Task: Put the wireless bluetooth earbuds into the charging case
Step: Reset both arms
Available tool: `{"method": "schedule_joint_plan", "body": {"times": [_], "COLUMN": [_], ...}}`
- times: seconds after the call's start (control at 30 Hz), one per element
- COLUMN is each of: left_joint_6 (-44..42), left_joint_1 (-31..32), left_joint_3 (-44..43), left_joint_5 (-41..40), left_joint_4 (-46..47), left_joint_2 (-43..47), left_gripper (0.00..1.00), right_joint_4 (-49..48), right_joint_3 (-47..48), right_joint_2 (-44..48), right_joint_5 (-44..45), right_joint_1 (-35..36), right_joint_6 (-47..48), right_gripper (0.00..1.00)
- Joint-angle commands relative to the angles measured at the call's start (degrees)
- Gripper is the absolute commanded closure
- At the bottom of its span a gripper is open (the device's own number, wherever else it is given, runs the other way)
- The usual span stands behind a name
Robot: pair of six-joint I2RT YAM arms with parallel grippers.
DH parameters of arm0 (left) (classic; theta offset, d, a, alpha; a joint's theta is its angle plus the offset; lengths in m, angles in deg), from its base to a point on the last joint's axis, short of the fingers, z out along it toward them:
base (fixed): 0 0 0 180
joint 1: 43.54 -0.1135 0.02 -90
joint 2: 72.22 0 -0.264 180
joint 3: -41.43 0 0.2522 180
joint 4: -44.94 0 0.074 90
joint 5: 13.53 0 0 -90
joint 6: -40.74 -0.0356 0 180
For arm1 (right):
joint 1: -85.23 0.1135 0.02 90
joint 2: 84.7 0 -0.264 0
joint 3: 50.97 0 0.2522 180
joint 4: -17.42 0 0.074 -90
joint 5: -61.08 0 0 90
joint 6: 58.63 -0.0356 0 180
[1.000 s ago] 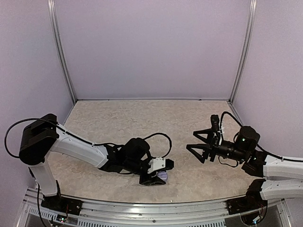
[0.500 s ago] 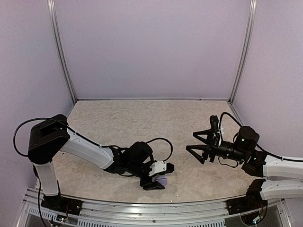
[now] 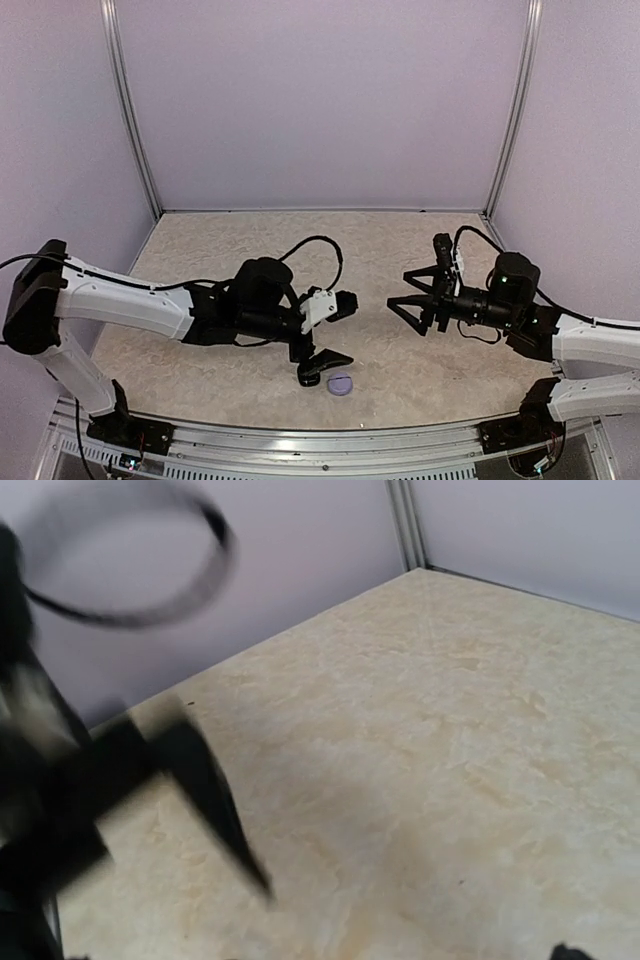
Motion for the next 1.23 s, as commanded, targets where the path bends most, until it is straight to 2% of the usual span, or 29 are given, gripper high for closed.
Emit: {"method": "schedule_joint_plan", "body": {"times": [0.0, 0.2, 0.37, 0.47, 0.6, 0.77, 1.0, 1.2], "left_joint_6": [6.72, 23.93, 36.76, 43.18, 46.03, 47.81, 49.01, 48.62], "left_joint_1": [-4.77, -19.55, -32.76, -38.49, -40.99, -41.07, -41.03, -41.02], "left_joint_3": [0.85, 1.72, 0.79, 3.87, 9.55, 13.08, 17.54, 19.05], "left_joint_5": [-6.76, -6.5, -10.24, -12.62, -17.38, -21.16, -21.29, -20.85], "left_joint_4": [3.62, 4.65, -3.04, -3.17, -0.77, -0.9, 2.12, 4.27], "left_joint_2": [10.27, 21.18, 23.25, 23.95, 27.22, 26.63, 24.15, 24.71], "left_gripper": [0.01, 0.01, 0.01, 0.01, 0.01, 0.01, 0.01, 0.01], "right_joint_4": [3.13, 5.84, 4.58, 3.47, 0.62, -5.92, -11.81, -12.82], "right_joint_3": [5.31, 12.32, 15.98, 16.32, 13.57, 6.39, -1.29, -3.42], "right_joint_2": [-2.43, -7.04, -10.52, -11.81, -13.34, -14.77, -15.91, -14.15], "right_joint_5": [-2.22, -5.01, -7.37, -8.56, -10.48, -10.64, -10.03, -9.36], "right_joint_1": [-2.16, -6.65, -12.13, -15.37, -20.05, -23.41, -24.07, -24.08], "right_joint_6": [1.37, 3.35, 2.51, 1.53, -1.3, -3.97, -5.8, -6.15], "right_gripper": [0.01, 0.0, 0.0, 0.01, 0.0, 0.0, 0.0, 0.01]}}
